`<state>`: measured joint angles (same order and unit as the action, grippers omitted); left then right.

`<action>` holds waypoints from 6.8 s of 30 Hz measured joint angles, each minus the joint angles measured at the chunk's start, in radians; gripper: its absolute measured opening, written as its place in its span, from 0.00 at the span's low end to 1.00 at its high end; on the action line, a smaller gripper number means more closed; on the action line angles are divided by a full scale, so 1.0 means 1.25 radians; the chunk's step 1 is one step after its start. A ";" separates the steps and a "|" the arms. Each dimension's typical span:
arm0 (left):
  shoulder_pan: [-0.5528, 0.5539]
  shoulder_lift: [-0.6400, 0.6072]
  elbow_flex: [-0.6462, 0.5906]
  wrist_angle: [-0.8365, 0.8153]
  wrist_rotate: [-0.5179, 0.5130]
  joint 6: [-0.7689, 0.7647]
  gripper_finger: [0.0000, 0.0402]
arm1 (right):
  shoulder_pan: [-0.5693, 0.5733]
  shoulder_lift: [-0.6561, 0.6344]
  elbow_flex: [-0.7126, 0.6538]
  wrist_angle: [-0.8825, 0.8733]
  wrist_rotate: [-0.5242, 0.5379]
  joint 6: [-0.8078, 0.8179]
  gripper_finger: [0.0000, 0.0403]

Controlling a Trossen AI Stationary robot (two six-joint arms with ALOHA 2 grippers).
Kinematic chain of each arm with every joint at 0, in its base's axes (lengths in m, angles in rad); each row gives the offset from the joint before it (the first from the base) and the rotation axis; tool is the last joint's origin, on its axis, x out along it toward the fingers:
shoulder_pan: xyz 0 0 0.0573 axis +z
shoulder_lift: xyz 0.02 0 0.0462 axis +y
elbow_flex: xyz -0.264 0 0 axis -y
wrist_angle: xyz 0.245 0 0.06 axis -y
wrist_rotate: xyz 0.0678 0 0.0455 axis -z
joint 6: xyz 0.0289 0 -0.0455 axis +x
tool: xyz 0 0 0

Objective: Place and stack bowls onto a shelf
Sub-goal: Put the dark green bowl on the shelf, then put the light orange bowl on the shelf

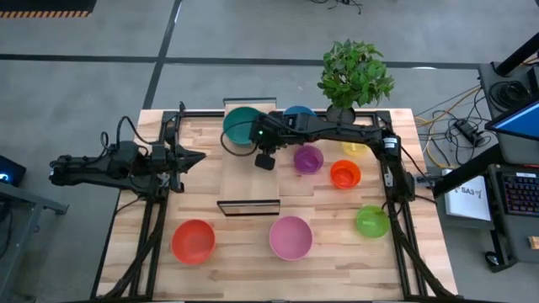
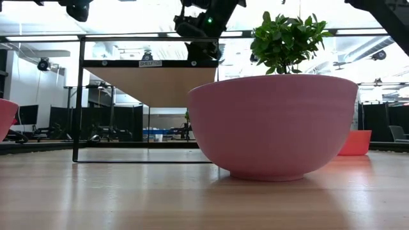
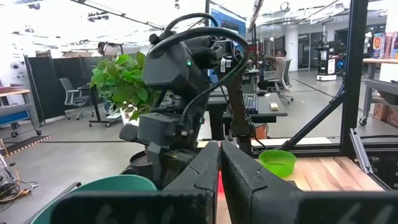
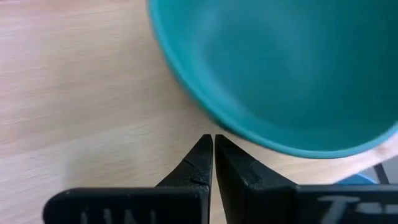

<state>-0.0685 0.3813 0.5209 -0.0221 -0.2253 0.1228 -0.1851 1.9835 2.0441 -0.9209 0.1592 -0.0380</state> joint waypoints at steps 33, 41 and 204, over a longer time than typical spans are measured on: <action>0.000 0.013 0.000 -0.001 0.000 0.018 0.00 | 0.066 0.001 -0.114 0.333 0.229 0.088 0.02; 0.000 0.013 0.000 -0.001 -0.001 0.018 0.00 | 0.099 -0.029 -0.113 0.215 0.216 0.088 0.02; -0.026 0.223 0.033 0.108 0.027 -0.312 0.00 | 0.257 -0.127 -0.259 0.346 0.075 -0.033 0.02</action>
<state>-0.1004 0.6601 0.5621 0.1123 -0.1909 -0.2672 0.1358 1.8253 1.7207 -0.4884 0.2528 -0.0788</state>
